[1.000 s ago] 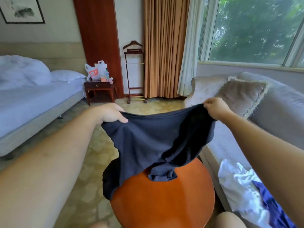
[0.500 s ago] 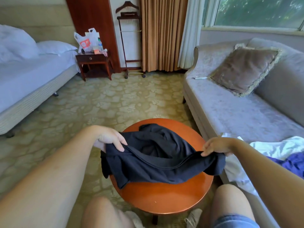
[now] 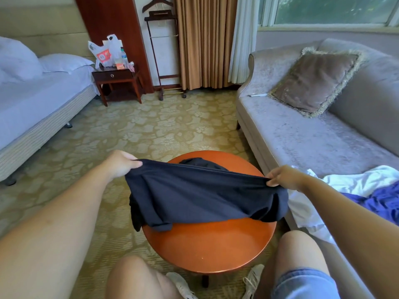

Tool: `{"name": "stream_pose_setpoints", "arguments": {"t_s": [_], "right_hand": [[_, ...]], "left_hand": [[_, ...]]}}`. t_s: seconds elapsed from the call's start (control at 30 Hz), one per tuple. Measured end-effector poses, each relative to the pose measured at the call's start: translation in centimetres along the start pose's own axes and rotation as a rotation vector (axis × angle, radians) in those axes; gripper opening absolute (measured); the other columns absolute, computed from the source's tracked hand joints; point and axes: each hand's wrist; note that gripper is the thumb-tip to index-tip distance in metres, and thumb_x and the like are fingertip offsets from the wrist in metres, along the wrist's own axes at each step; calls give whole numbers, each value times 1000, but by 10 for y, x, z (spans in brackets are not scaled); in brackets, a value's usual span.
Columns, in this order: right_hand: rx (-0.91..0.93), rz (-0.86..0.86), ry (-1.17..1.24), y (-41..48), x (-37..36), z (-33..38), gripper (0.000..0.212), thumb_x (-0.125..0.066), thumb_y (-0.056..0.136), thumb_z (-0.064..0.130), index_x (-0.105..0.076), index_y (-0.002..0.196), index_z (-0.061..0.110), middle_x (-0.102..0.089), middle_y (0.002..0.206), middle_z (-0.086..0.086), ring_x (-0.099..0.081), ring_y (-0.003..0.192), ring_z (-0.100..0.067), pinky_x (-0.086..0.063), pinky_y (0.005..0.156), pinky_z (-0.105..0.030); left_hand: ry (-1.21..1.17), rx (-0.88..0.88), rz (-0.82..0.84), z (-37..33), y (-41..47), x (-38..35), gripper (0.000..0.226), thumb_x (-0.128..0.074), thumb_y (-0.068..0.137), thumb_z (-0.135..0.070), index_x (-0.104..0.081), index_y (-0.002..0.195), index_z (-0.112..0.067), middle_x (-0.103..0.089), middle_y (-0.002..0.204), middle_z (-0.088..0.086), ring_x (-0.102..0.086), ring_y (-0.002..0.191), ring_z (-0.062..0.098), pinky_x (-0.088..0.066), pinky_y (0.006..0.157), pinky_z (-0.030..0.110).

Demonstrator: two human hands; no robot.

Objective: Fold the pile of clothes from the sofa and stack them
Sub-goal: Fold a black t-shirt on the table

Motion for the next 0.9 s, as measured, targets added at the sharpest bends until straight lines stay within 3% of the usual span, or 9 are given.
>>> {"name": "stream_pose_setpoints", "arguments": {"t_s": [0.17,0.33,0.4,0.47,0.57,0.67,0.77,0.83,0.9], "right_hand": [[-56,116,-84,-11,9,-17,7,-68,85,11,-75,88,11,-71,93,-4,-63,90,-19,-51,87,-33],[-81,-24,-41,-18,11,-20,24,-52,99,24,-56,80,9,-61,68,-9,-55,60,-18,-43,57,-24],[-57,-150,49,-17,12,-16,18,-52,98,17,-54,85,6,-58,57,-12,-53,50,-22,-45,52,-27],[-48,-307,249,-15,16,-9,3,-55,93,2,-57,91,3,-58,65,-13,-56,45,-19,-49,45,-24],[-20,-500,563,-16,31,11,14,-56,86,-13,-64,90,-1,-60,78,-15,-58,38,-8,-53,46,-17],[54,-643,758,-26,53,47,12,-64,84,-9,-65,81,3,-67,89,-13,-65,55,-5,-57,65,-17],[199,-737,868,-46,84,102,6,-64,86,-3,-64,91,2,-63,84,-5,-66,66,-10,-56,68,-16],[280,-843,845,-63,108,140,12,-68,82,-1,-70,77,10,-68,83,-3,-70,78,-19,-58,76,-24],[371,-922,886,-88,131,174,20,-59,86,-1,-73,80,12,-68,81,-1,-71,79,-26,-60,79,-35]], "left_hand": [[211,-111,-231,-1,5,6,22,-57,97,-24,-71,107,-10,-68,114,12,-59,101,32,-45,82,35],[328,-198,-355,-8,-4,6,22,-48,101,-27,-66,97,-15,-67,89,8,-60,81,31,-44,66,34],[194,-193,-358,-8,-5,6,18,-50,100,-23,-66,97,-15,-69,88,8,-65,75,28,-48,66,32],[-51,-138,-342,-10,-4,8,11,-55,98,-14,-65,102,-13,-70,98,9,-69,72,25,-54,74,35],[-427,-45,-321,-23,-9,18,20,-57,94,0,-64,110,-8,-60,124,16,-68,82,27,-55,88,36],[-717,-7,-377,-49,-22,35,20,-59,91,5,-65,107,-6,-60,121,18,-68,83,25,-55,71,18],[-906,-78,-411,-82,-40,66,27,-60,91,3,-63,116,-5,-66,99,11,-67,54,7,-47,46,9],[-1053,-186,-351,-108,-62,90,26,-57,92,6,-61,116,-1,-64,93,6,-67,54,3,-52,55,11],[-1176,-301,-319,-134,-89,117,16,-53,93,9,-60,100,-3,-63,104,12,-69,74,11,-57,74,17]]}}
Point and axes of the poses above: each hand's wrist, its own y-axis towards the middle knuckle, its own x-axis out of the back of the hand, z = x × y
